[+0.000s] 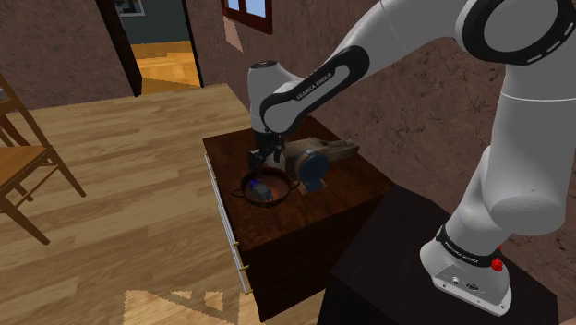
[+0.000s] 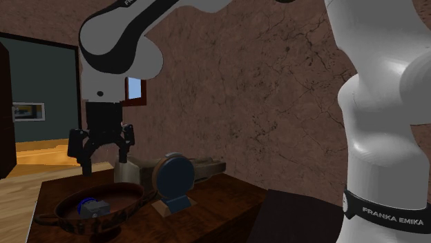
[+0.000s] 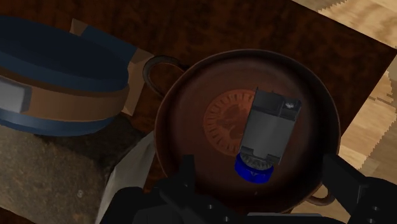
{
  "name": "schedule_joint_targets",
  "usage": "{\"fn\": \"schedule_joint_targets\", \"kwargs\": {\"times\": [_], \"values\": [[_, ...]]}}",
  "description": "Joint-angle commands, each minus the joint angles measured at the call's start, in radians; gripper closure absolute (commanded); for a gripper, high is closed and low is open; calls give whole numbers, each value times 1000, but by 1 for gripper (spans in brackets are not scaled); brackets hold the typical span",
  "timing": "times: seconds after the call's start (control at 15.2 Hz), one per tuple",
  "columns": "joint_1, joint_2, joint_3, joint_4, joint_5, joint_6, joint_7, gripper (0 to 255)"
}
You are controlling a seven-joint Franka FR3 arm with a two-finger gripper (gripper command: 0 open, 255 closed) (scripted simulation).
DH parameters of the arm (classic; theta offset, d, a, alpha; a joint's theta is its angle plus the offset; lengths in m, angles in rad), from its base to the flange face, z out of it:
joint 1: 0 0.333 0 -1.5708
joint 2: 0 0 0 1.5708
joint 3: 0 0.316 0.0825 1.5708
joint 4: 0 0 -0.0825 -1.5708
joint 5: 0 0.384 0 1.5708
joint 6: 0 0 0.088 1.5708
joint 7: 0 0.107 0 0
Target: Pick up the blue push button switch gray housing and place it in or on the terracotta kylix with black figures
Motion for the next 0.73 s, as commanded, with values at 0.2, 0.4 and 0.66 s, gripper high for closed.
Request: {"fn": "schedule_joint_targets", "kwargs": {"times": [0.2, 0.4, 0.66], "values": [[-3, -65, 4, 31, 13, -96, -10, 0], [-3, -65, 4, 31, 13, -96, -10, 0], [-3, -65, 4, 31, 13, -96, -10, 0]]}}
